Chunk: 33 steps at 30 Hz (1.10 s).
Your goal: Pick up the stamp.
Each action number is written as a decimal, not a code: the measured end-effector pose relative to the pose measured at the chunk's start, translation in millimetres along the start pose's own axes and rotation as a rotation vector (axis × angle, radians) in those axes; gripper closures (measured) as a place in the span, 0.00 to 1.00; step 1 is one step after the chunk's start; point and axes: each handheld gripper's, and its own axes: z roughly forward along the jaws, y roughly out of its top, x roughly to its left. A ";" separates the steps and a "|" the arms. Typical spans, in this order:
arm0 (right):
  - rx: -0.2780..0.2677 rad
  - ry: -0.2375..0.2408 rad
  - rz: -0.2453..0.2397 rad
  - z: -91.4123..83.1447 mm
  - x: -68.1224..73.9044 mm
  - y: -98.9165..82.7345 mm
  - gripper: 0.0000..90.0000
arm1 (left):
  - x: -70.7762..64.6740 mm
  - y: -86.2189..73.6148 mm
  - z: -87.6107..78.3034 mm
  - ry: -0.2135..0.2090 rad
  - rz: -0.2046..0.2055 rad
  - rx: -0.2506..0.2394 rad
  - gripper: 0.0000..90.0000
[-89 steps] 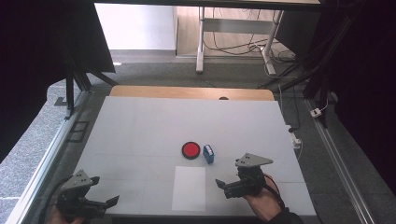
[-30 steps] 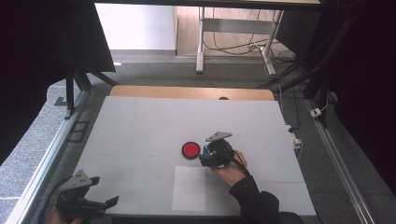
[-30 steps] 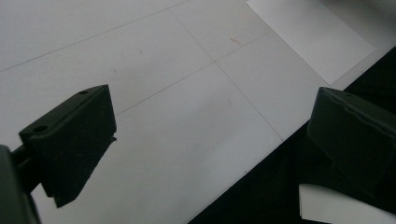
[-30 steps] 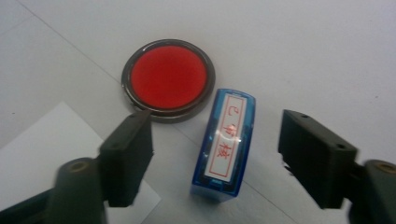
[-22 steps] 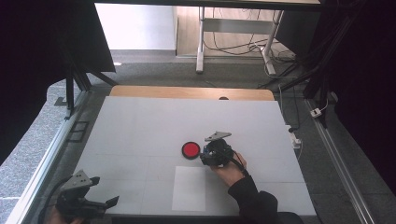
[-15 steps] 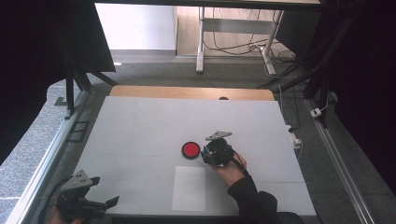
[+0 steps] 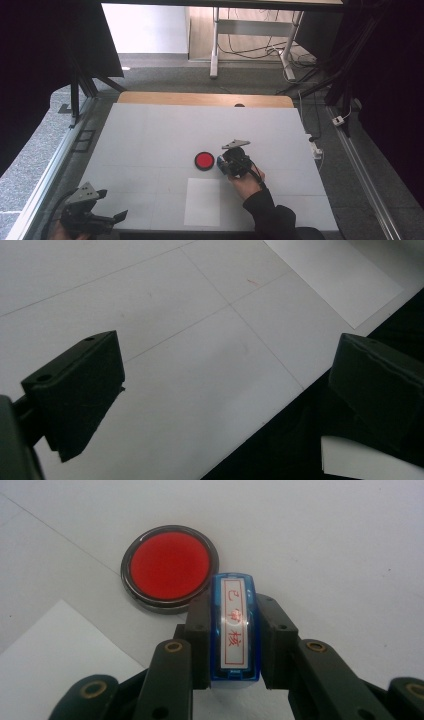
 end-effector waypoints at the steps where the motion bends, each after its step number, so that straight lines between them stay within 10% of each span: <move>1: -0.005 0.000 -0.003 -0.7 -1.0 0.0 0.79 | 0.1 0.0 0.0 -0.002 0.000 0.000 0.02; 9: -0.023 0.052 -0.094 -10.6 -6.8 0.6 0.79 | 0.5 -0.1 -0.2 -0.006 -0.002 -0.002 0.02; 25: -0.062 0.169 -0.053 -29.9 -16.4 7.1 0.79 | 1.4 -0.5 -0.7 -0.015 -0.004 -0.007 0.02; 33: -0.096 0.191 -0.138 -43.0 -14.2 7.5 0.79 | 1.7 -0.4 -0.6 -0.017 -0.007 -0.006 0.02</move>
